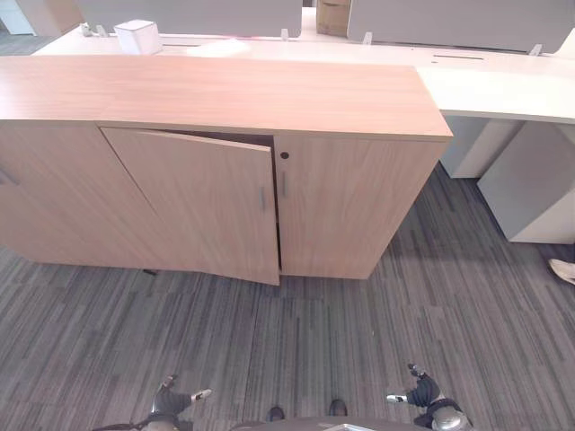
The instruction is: Put the empty folder in the office cabinet
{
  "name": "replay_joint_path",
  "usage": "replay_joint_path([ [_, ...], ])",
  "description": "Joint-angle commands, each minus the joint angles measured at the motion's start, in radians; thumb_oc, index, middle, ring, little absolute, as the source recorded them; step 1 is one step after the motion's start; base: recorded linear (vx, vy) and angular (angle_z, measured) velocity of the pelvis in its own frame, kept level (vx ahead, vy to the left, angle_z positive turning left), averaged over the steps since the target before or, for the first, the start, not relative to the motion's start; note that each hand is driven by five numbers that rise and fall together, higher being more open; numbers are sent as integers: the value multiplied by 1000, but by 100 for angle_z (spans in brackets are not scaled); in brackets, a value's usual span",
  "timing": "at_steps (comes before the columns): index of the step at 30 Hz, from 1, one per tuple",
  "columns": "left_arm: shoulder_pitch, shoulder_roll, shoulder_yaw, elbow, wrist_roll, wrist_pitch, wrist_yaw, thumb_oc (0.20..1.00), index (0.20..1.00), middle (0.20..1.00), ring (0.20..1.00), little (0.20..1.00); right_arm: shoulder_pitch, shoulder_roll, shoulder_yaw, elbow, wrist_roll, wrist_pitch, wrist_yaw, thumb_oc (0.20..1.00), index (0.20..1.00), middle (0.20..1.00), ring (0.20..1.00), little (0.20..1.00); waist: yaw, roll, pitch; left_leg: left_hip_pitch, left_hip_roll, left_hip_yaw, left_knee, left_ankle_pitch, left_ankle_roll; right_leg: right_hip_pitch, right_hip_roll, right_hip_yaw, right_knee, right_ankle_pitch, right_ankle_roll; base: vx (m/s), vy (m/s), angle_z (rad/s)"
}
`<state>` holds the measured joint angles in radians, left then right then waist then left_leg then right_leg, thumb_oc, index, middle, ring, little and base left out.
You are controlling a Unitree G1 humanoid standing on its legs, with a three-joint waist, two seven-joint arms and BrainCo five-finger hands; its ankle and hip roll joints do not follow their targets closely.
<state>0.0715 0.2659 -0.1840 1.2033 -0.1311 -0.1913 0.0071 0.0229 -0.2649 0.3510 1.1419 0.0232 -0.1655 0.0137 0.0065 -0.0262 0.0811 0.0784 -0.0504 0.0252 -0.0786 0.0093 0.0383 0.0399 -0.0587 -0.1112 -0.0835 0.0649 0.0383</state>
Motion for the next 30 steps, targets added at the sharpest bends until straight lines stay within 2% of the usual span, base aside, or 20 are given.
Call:
replay_joint_path([
  [1, -41, 10, 21, 103, 16, 29, -25, 1000, 1000, 1000, 1000, 1000, -30, -7, 29, 47, 57, 13, 15, 1000, 1000, 1000, 1000, 1000, 10, -13, -33, -30, 39, 33, -9, 13, -74, 11, 9, 15, 12, -44, 50, 51, 8, 3],
  [4, -35, -12, 33, 199, 48, 80, -77, 1000, 1000, 1000, 1000, 1000, -33, 24, 40, 106, 31, 36, 32, 1000, 1000, 1000, 1000, 1000, 5, -17, -57, -8, 41, 38, -9, -2, -70, 31, 13, 30, 9, -50, 49, 118, 16, 1],
  [10, -27, -32, 52, 241, 44, 117, -110, 1000, 1000, 1000, 1000, 1000, -34, 47, 45, 149, 28, 61, 56, 1000, 1000, 1000, 1000, 1000, 0, -15, -81, 13, 45, 46, -9, -16, -69, 47, 17, 42, 8, -55, 46, 66, 12, -9],
  [30, -31, -47, 16, 258, 84, 140, -121, 1000, 1000, 1000, 1000, 1000, -42, 55, 59, 178, 10, 87, 83, 1000, 1000, 1000, 1000, 1000, 6, -9, -93, 31, 48, 37, -9, -25, -68, 63, 23, 42, 7, -67, 41, 10, 0, -1],
])
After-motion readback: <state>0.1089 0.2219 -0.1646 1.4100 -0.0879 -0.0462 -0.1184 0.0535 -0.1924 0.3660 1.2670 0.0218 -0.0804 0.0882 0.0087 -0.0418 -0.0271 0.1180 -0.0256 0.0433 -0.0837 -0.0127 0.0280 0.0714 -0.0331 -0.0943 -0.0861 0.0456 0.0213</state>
